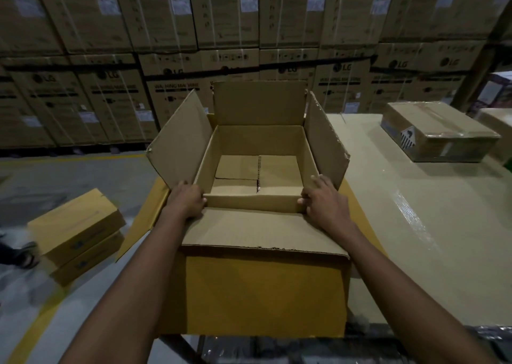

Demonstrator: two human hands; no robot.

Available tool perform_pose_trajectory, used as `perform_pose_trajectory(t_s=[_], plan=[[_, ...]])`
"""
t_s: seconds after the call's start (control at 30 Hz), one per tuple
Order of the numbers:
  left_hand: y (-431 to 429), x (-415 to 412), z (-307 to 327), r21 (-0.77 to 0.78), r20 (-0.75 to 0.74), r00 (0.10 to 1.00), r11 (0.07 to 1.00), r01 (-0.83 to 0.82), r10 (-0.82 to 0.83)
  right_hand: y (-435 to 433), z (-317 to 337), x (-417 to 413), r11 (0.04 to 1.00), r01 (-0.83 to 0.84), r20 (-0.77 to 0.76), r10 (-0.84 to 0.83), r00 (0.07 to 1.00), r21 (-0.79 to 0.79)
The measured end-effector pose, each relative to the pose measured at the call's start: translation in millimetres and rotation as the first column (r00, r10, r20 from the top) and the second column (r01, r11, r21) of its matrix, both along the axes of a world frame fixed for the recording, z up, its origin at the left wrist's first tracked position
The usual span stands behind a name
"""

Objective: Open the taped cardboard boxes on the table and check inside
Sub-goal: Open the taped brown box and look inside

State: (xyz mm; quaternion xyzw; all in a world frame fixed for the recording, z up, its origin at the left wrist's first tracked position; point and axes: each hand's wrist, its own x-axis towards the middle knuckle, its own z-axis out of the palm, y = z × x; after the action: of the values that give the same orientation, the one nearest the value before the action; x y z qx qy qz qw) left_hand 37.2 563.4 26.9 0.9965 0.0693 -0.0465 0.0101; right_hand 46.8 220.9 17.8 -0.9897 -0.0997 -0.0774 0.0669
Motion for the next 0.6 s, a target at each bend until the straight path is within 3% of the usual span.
perform_pose_trajectory(t_s=[0.17, 0.23, 0.27, 0.33, 0.4, 0.43, 0.5, 0.6], plan=[[-21.5, 3.1, 2.2, 0.249, -0.124, 0.992, 0.969, 0.000, 0.031, -0.8, -5.1, 2.3, 0.995, -0.045, -0.017, 0.043, 0.999, -0.084], [-38.0, 0.8, 12.1, 0.283, -0.191, 0.981, 0.959, 0.015, 0.041, -4.3, -0.8, 1.8, 0.997, -0.065, -0.045, 0.067, 0.997, 0.028], [-48.6, -0.5, 20.6, 0.268, -0.218, 0.975, 0.963, 0.026, 0.034, -7.6, -0.2, 1.0, 0.984, -0.069, -0.054, 0.078, 0.995, 0.163], [-77.0, -3.3, 38.5, 0.107, -0.210, 0.977, 0.992, 0.068, -0.044, -15.0, 3.8, -8.0, 0.831, -0.067, -0.040, 0.106, 0.994, 0.552], [-114.1, -9.6, 53.2, -0.180, -0.038, 0.984, 0.970, 0.162, -0.171, -22.9, 9.3, -25.8, 0.531, -0.054, 0.022, 0.067, 0.998, 0.846], [-134.4, -15.0, 56.6, -0.320, 0.110, 0.973, 0.919, 0.230, -0.205, -28.3, 13.1, -36.4, 0.409, -0.046, 0.039, 0.026, 0.999, 0.911], [-176.7, -27.8, 58.7, -0.524, 0.408, 0.896, 0.759, 0.387, -0.175, -44.5, 17.9, -53.1, 0.281, -0.042, 0.067, -0.083, 0.994, 0.959], [-240.9, -46.2, 53.2, -0.597, 0.631, 0.769, 0.568, 0.566, -0.104, -83.8, 17.3, -73.3, 0.152, -0.029, 0.061, -0.208, 0.976, 0.988]])
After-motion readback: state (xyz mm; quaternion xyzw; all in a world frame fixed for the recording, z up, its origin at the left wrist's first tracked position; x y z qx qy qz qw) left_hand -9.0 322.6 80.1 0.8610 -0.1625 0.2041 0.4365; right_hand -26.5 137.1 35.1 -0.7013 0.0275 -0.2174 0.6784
